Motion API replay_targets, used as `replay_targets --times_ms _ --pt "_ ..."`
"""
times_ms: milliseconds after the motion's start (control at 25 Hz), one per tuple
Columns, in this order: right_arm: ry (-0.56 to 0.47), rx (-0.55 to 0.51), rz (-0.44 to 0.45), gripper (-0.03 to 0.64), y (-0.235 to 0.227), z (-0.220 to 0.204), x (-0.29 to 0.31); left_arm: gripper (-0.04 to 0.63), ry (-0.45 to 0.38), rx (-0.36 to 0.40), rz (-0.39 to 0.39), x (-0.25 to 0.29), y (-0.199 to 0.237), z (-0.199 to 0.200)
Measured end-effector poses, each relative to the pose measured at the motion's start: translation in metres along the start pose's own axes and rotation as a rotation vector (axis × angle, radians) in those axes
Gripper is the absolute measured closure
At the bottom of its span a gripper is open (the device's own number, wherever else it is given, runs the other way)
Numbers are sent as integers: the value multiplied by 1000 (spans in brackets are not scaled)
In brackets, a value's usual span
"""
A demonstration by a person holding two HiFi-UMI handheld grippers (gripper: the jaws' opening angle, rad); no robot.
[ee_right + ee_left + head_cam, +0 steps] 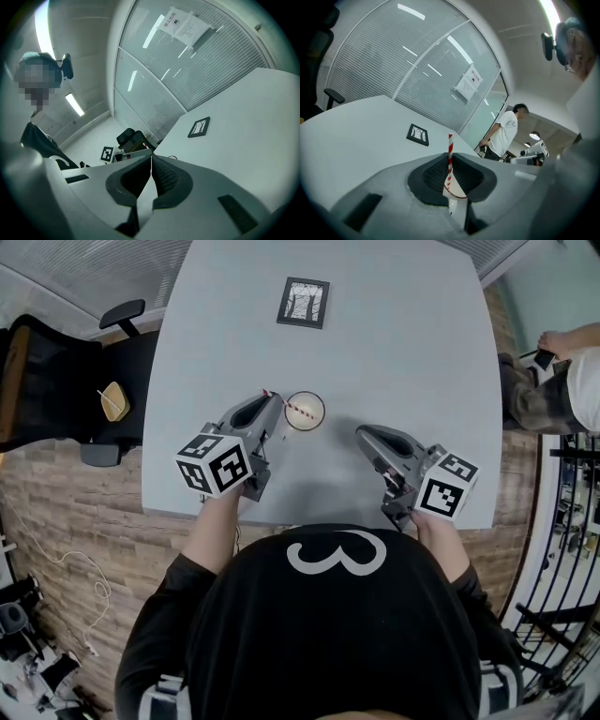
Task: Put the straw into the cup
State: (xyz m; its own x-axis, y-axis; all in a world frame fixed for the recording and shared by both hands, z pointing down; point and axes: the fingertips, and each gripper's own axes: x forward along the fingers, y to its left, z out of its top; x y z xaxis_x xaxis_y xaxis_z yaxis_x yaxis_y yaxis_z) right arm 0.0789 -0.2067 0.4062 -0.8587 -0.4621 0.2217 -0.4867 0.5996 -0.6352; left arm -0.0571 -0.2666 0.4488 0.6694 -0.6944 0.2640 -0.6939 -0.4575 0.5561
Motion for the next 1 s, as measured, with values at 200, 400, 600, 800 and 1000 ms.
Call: replay_targets --times_ms 200,400,600,800,1000 --pt "8 2 0 601 1 -3 1 559 -6 -24 2 -3 5 0" --pt "11 4 2 601 -1 -2 2 559 -4 -50 -11 -1 6 0" --pt "18 4 5 601 3 -8 3 558 7 -59 -8 -4 9 -7" --pt "27 6 2 601 3 -10 3 558 0 -79 -5 -6 11 -9" --pt "33 -2 5 601 11 -10 5 550 -5 -74 -4 -12 12 -7"
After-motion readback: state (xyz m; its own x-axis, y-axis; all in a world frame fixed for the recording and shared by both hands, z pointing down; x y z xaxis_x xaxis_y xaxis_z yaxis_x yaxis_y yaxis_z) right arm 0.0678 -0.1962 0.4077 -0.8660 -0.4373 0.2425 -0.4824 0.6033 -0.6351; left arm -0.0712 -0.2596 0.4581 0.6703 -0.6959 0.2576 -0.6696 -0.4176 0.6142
